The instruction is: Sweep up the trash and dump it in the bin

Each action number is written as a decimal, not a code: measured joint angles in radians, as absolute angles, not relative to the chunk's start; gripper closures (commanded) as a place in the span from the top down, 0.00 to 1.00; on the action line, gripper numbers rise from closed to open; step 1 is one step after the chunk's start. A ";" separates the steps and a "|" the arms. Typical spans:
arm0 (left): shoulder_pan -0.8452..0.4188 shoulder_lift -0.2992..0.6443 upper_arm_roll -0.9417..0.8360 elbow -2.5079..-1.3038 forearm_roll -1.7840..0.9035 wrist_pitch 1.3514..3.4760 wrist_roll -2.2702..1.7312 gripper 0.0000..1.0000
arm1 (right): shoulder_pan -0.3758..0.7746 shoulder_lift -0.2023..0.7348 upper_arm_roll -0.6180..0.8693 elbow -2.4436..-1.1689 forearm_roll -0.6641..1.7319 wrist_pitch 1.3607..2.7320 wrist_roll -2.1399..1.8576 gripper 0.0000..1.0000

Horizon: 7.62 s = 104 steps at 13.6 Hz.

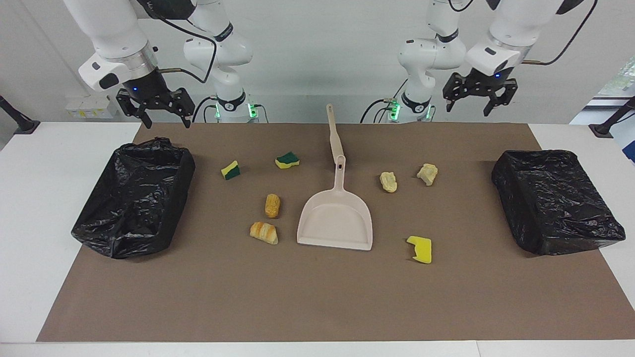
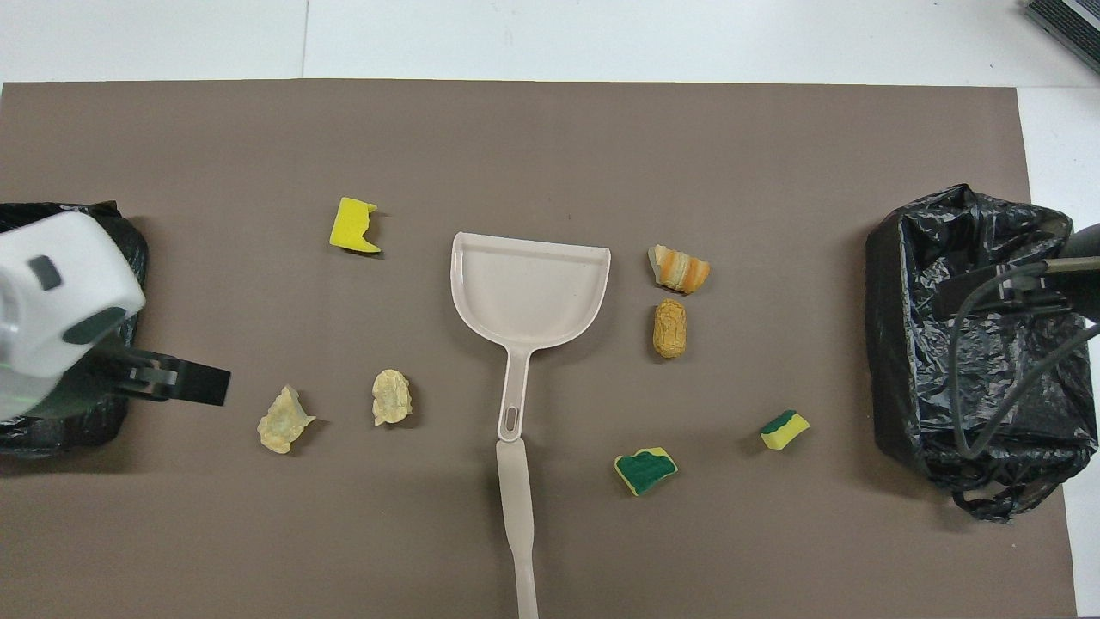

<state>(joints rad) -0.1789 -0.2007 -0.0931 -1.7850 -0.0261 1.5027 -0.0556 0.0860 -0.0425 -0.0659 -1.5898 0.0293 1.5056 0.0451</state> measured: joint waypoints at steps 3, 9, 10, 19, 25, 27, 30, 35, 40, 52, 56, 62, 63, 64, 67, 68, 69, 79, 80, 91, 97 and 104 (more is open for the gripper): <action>-0.306 -0.230 -0.099 -1.934 -0.052 1.619 -0.217 1.00 | 0.145 -0.055 -0.062 -1.623 0.068 1.524 0.115 1.00; -0.497 -0.271 -0.101 -2.131 -0.148 1.783 -0.459 1.00 | 0.284 -0.018 -0.059 -1.692 0.069 1.644 0.294 1.00; -0.528 -0.282 -0.101 -2.169 -0.159 1.815 -0.488 1.00 | 0.306 0.002 -0.059 -1.693 0.069 1.670 0.334 1.00; -0.872 -0.271 -0.102 -2.491 -0.169 2.180 -0.720 1.00 | 0.500 0.242 -0.054 -1.659 0.147 1.843 0.682 1.00; -0.957 -0.181 -0.101 -2.510 -0.170 2.309 -0.809 0.95 | 0.621 0.381 -0.045 -1.601 0.180 1.868 0.778 1.00; -0.965 -0.172 -0.101 -2.510 -0.170 2.310 -0.809 0.72 | 0.654 0.423 -0.044 -1.588 0.180 1.868 0.786 1.00; -0.967 -0.171 -0.101 -2.510 -0.170 2.308 -0.808 0.42 | 0.682 0.454 -0.044 -1.580 0.180 1.868 0.786 0.90; -0.968 -0.172 -0.101 -2.510 -0.170 2.268 -0.803 0.00 | 0.702 0.457 -0.044 -1.579 0.169 1.868 0.785 0.77; -0.956 -0.194 -0.081 -2.490 -0.170 2.106 -0.692 0.00 | 0.724 0.464 -0.044 -1.603 0.169 1.887 0.761 0.44; -0.507 -0.370 -0.059 -2.434 -0.014 1.832 -0.209 0.00 | 0.707 0.466 -0.058 -1.591 0.121 1.897 0.726 0.00; -0.297 -0.309 -0.058 -2.330 0.018 1.878 0.009 0.00 | 0.619 0.420 -0.063 -1.583 0.095 1.891 0.484 0.00; -0.122 -0.018 -0.057 -2.027 0.058 1.898 0.094 0.00 | 0.563 0.354 -0.063 -1.588 0.009 1.777 0.179 0.00; -0.112 0.038 -0.057 -1.976 0.070 1.913 0.094 0.00 | 0.560 0.349 -0.063 -1.592 0.004 1.761 0.124 0.00; -0.101 0.089 -0.057 -1.930 0.078 1.931 0.097 0.00 | 0.557 0.346 -0.063 -1.600 -0.003 1.752 0.068 0.00; -0.074 0.215 -0.057 -1.805 0.094 1.985 0.182 0.00 | 0.544 0.331 -0.063 -1.643 -0.043 1.752 -0.160 0.00; -0.072 0.243 -0.057 -1.782 0.100 2.020 0.235 0.00 | 0.532 0.325 -0.063 -1.662 -0.047 1.759 -0.267 0.00; -0.071 0.264 -0.057 -1.770 0.104 2.049 0.281 0.00 | 0.521 0.319 -0.064 -1.678 -0.056 1.771 -0.349 0.00; -0.063 0.382 -0.077 -1.698 0.162 2.069 0.383 0.00 | 0.534 0.210 -0.056 -1.871 -0.214 1.809 -0.761 0.00; -0.066 0.384 -0.079 -1.698 0.170 2.069 0.416 0.00 | 0.538 0.205 -0.056 -1.878 -0.229 1.809 -0.782 0.00; -0.142 0.266 -0.082 -1.829 0.226 1.874 0.639 0.00 | 0.634 0.194 -0.056 -1.913 -0.362 1.799 -0.813 0.00; -0.214 0.065 -0.087 -2.073 0.226 1.813 0.657 0.00 | 0.632 0.194 -0.056 -1.914 -0.362 1.800 -0.813 0.00; -0.222 -0.094 -0.073 -2.144 0.226 1.666 0.365 0.00 | 0.618 0.194 -0.056 -1.918 -0.362 1.802 -0.814 0.00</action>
<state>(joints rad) -0.2225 -0.0940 -0.0732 -2.1444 0.2256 1.6658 0.3652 0.6183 0.1941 -0.0562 -1.9180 -0.3625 1.8019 -0.8136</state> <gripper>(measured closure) 0.740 0.683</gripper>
